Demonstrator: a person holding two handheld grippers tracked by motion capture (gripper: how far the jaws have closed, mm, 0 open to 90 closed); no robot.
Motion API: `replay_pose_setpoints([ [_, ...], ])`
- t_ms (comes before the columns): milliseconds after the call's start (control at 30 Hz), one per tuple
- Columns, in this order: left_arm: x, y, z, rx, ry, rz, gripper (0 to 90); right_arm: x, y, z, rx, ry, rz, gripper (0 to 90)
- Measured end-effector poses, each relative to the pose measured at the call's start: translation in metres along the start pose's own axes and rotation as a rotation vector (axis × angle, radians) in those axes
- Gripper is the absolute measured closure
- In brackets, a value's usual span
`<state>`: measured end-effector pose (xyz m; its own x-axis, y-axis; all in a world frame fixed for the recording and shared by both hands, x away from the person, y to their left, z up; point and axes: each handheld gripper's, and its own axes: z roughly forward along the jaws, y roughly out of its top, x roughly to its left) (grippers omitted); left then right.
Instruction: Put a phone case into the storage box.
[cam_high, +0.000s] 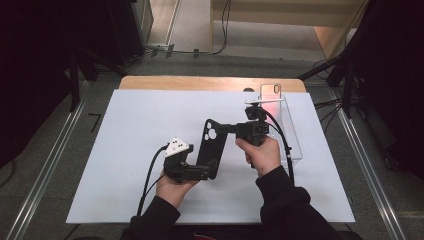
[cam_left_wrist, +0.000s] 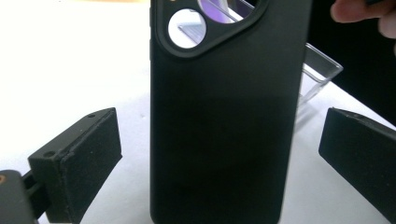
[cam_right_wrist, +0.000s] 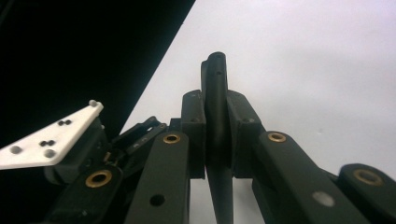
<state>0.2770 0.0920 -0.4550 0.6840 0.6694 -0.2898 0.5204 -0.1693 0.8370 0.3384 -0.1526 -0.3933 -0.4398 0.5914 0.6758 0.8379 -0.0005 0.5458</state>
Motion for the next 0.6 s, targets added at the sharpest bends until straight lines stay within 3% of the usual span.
replay_pose_setpoints([
  [133, 0.0, 0.004, -0.002, 0.035, -0.037, 0.017, 1.9, 0.003, 0.0, -0.002, -0.01, -0.035, -0.039, 77.2],
  [267, 0.003, 0.009, -0.005, 0.07, -0.062, -0.001, 2.0, 0.009, -0.001, -0.005, -0.03, -0.063, -0.122, 77.2],
  [433, 0.004, 0.015, -0.01, 0.106, -0.071, 0.014, 9.1, 0.014, -0.003, -0.005, -0.026, -0.099, -0.209, 77.2],
  [500, 0.004, 0.019, -0.012, 0.122, -0.081, 0.025, 16.6, 0.014, -0.004, -0.005, -0.024, -0.101, -0.241, 77.3],
  [600, 0.005, 0.023, -0.016, 0.142, -0.079, 0.047, 16.6, 0.015, -0.005, -0.006, -0.022, -0.105, -0.287, 77.2],
])
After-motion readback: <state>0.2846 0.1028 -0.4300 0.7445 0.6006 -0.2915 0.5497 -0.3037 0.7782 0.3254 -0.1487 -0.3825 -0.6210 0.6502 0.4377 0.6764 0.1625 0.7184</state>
